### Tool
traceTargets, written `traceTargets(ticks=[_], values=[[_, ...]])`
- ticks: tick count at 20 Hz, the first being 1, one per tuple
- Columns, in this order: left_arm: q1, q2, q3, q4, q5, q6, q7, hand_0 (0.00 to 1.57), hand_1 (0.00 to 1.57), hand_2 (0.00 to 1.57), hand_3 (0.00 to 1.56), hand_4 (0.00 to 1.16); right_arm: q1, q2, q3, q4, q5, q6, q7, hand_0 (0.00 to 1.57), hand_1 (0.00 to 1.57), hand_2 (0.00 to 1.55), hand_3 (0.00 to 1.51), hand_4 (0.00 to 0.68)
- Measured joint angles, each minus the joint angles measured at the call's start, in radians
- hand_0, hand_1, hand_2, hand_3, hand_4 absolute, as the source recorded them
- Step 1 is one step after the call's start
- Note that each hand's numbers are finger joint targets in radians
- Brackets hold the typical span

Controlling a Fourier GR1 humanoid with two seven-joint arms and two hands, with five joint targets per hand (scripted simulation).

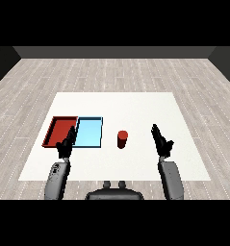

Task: Pick the red can and put it in the red box

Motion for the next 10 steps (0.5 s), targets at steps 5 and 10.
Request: traceTargets(ticks=[5, 10], values=[[0.009, -0.007, 0.011, -0.01, -0.014, 0.002, 0.008, 0.0, 0.0, 0.0, 0.0, 0.0, 0.035, 0.038, 0.039, -0.018, 0.051, -0.042, 0.005, 0.0, 0.0, 0.0, 0.0, 0.0], [0.002, -0.026, 0.037, -0.058, 0.025, -0.015, -0.159, 0.0, 0.0, 0.0, 0.0, 0.0, 0.056, 0.067, 0.09, -0.065, -0.005, -0.044, -0.118, 0.0, 0.0, 0.0, 0.0, 0.0]])
